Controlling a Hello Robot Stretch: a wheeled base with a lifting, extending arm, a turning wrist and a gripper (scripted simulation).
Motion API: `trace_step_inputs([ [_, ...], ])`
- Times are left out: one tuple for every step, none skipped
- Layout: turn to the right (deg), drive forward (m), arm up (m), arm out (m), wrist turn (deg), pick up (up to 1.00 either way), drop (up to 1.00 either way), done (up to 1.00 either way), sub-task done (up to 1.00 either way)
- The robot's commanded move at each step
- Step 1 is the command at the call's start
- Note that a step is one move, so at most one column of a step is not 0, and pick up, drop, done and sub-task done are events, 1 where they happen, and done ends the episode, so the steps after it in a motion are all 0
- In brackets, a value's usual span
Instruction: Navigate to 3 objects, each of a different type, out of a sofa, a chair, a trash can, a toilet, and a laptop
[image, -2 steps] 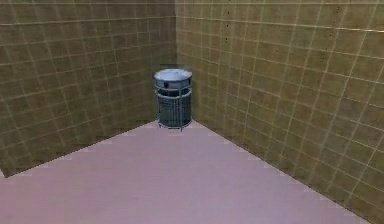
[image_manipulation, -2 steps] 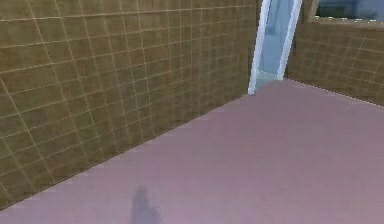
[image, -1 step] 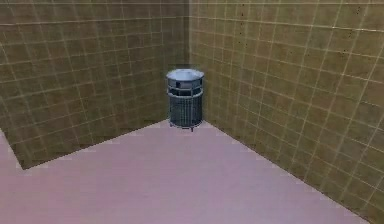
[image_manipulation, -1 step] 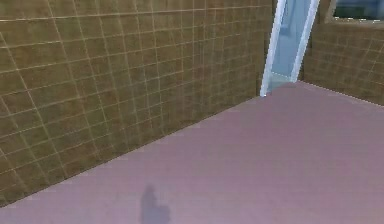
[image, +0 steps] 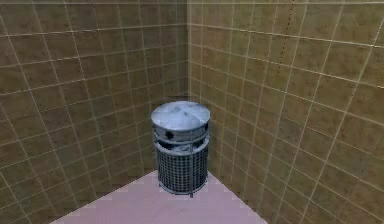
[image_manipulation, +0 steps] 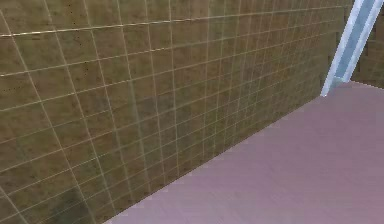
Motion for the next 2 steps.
trace_step_inputs([
  [0.0, 0.30, 0.00, 0.00, 0.0, 0.00, 0.00, 0.00, 0.00],
  [0.0, 0.00, 0.00, 0.00, 0.0, 0.00, 0.00, 0.00, 1.00],
])
